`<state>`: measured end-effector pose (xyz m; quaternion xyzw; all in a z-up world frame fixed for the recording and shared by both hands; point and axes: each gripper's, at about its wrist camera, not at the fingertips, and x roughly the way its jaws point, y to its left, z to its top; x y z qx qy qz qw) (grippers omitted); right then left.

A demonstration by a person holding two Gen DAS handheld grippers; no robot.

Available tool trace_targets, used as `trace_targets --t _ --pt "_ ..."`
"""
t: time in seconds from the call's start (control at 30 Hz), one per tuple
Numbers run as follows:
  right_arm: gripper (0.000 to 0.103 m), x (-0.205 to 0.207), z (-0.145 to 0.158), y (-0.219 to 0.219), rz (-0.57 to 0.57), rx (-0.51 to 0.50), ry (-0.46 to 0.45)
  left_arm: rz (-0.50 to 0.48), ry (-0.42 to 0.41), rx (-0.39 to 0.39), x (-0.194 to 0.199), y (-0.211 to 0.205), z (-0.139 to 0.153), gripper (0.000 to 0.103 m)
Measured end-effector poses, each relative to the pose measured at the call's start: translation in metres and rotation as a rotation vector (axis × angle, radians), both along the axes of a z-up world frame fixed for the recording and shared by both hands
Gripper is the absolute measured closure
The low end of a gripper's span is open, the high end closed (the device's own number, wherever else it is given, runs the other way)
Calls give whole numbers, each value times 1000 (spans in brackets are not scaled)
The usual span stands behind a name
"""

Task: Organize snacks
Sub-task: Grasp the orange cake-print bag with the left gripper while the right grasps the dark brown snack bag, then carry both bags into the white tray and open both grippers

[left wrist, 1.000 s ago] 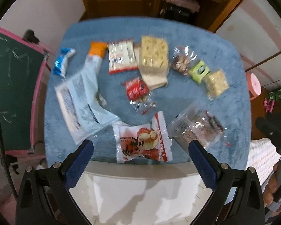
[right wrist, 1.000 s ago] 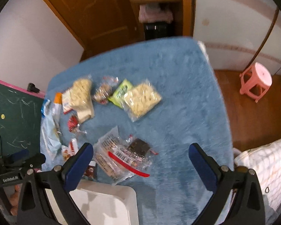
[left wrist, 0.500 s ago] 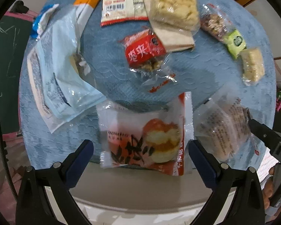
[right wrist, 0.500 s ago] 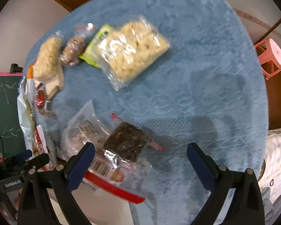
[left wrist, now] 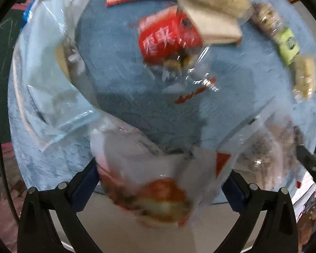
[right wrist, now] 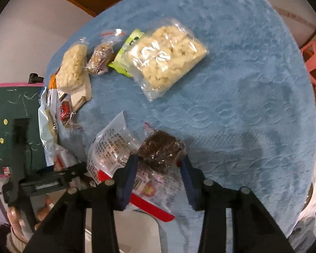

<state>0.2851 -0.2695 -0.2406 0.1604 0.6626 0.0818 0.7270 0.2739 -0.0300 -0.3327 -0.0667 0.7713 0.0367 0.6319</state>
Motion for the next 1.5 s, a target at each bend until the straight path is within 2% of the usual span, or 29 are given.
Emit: trace_targets --t 0.07,0.13,0.17,0.2,0.23,0.27,0.37,0.53,0.63,0.7,0.77,0.87,0.93,1.0,1.07,1.17,1.27,1.43,1.5 --pt "63 -4 3 3 7 -24 -17 24 -12 -14 1 -1 0 2" --pt "63 -6 3 7 6 -34 -24 19 -15 5 1 -4 0 8" --pt "63 -8 4 8 3 -36 -30 2 -24 37 -1 -7 2 22" --pt "63 -8 5 10 -1 -35 -37 -7 -34 54 -3 -7 4 30" --pt "63 -3 4 4 -3 -34 -43 -13 -43 51 -6 -7 7 32" --pt "63 -4 6 3 -5 -35 -52 -11 -53 22 -4 -1 10 40" --pt "63 -8 15 -4 -14 -41 -81 28 -78 -22 -11 4 20 43" --pt "63 -10 32 -9 -44 -32 -126 57 -178 -57 -25 13 53 45" --pt "63 -17 50 -9 -65 -14 -174 51 -277 -76 -37 16 90 45" --pt "63 -24 66 -10 -78 -4 -214 22 -381 -60 -55 22 128 45" --pt "63 -31 82 -7 -91 3 -253 -2 -458 -51 -51 27 154 45" --pt "63 -44 108 -2 -104 13 -309 -56 -625 -36 -74 26 200 45" --pt "63 -55 126 4 -101 16 -345 -90 -704 -26 -84 43 240 45" --pt "63 -69 146 10 -94 20 -383 -134 -781 -6 -98 41 266 45" --pt "63 -81 161 16 -82 21 -412 -165 -823 3 -113 42 285 45" --pt "63 -101 181 33 -58 21 -451 -203 -855 -9 -134 46 302 45" --pt "63 -123 193 53 -22 18 -475 -235 -837 -20 -154 50 305 44" --pt "63 -155 190 91 55 -20 -465 -255 -755 -96 -180 57 281 44" --pt "63 -163 178 102 73 -27 -436 -244 -680 -153 -186 61 262 44"
